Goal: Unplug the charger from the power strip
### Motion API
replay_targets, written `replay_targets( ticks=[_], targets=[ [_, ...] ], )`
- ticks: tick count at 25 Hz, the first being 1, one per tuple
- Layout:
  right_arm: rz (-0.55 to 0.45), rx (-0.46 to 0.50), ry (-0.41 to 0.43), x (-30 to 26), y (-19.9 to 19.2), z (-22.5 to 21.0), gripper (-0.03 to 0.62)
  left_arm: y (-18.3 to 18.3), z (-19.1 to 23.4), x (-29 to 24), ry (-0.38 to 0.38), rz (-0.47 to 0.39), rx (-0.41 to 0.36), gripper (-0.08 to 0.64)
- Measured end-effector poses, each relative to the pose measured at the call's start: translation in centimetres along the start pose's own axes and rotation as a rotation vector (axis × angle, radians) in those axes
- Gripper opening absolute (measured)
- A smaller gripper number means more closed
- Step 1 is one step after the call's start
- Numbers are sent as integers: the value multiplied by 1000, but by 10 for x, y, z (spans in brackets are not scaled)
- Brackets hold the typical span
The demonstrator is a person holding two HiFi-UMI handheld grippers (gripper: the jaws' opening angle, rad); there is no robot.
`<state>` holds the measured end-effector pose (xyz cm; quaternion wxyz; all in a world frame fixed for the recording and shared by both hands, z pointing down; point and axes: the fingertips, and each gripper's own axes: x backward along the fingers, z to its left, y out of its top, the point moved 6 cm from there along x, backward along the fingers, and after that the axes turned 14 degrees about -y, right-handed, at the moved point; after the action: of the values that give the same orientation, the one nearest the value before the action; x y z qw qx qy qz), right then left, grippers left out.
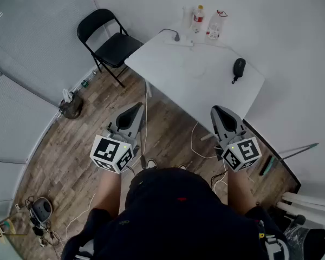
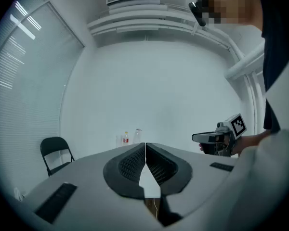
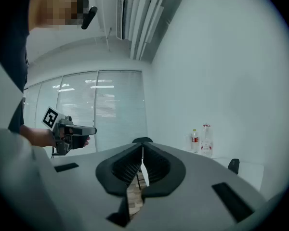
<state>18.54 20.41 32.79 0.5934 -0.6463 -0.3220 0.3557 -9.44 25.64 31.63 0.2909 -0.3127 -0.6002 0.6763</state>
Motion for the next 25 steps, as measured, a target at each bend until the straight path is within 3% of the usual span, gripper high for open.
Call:
replay_targets(
  ticks=[9, 14, 25],
  targets=[
    [2, 2, -6, 2, -6, 3, 26, -3, -3, 3, 2, -15, 4, 23],
    [-45, -27, 5, 8, -3, 5, 28, -2, -4, 6, 5, -15, 6, 23],
    [-13, -53, 40, 27, -27, -37, 28, -18, -43, -22, 46, 20, 18, 23]
  ],
)
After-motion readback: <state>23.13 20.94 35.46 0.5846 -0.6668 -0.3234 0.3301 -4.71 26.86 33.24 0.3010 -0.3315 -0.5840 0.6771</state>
